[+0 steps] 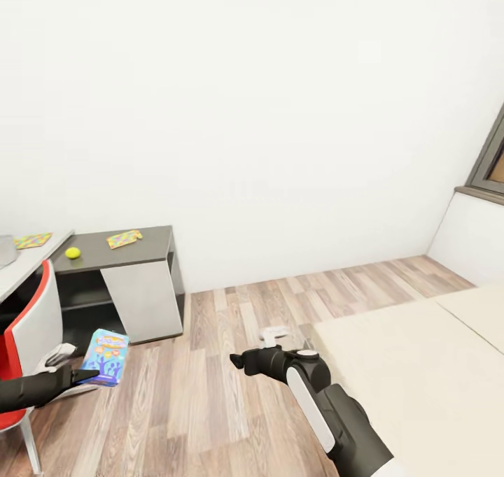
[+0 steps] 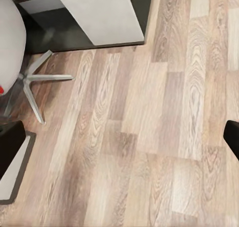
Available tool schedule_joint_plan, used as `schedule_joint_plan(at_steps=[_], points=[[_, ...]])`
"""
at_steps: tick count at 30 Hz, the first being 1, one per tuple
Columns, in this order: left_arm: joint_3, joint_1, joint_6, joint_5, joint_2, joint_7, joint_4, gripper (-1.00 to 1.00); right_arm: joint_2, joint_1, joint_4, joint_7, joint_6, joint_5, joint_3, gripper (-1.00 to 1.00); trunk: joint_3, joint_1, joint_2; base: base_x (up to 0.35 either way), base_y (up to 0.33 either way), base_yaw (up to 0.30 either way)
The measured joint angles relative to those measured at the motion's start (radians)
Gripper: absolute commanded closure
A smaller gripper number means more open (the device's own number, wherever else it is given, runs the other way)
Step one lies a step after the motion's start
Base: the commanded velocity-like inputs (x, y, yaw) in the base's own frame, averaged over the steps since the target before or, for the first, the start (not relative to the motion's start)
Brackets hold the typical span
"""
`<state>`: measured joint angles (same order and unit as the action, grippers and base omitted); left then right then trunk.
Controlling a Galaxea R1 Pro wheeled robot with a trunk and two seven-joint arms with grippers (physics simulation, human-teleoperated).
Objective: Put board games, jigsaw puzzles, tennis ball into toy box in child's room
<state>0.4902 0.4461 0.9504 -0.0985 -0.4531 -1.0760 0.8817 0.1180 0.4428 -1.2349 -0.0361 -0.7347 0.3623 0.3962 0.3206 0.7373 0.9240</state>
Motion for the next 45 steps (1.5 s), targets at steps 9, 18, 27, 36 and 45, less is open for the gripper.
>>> schedule_joint_plan(at_steps=[9, 18, 27, 36, 45], points=[[-0.003, -0.002, 0.008, 0.009, -0.002, -0.141, 0.038, 1.00, 0.000, 0.000, 0.001, 0.004, 0.000, 0.001, -0.003, -1.00, -0.016, -0.019, -0.035, 0.005, 0.001, 0.292], [0.000, -0.018, -0.004, -0.003, -0.024, -0.485, 0.116, 1.00, -0.002, 0.000, 0.003, 0.000, 0.004, 0.016, -0.152, -1.00, -0.044, -0.054, -0.098, 0.000, 0.000, 0.292], [-0.003, -0.019, 0.005, 0.046, -0.029, -0.488, 0.160, 1.00, -0.002, -0.001, 0.000, -0.006, 0.022, 0.021, -0.243, -1.00, -0.072, -0.088, -0.161, 0.000, 0.000, 0.249], [0.002, -0.021, 0.006, 0.099, -0.032, -0.490, 0.167, 1.00, -0.003, 0.000, 0.013, -0.004, 0.061, 0.023, -0.248, -1.00, -0.082, -0.100, -0.182, 0.000, 0.000, 0.035], [0.003, -0.037, 0.006, 0.131, -0.034, -0.490, 0.163, 1.00, -0.003, 0.000, 0.013, -0.009, 0.061, 0.021, -0.248, -1.00, -0.082, -0.100, -0.182, 0.014, 0.000, 0.002]])
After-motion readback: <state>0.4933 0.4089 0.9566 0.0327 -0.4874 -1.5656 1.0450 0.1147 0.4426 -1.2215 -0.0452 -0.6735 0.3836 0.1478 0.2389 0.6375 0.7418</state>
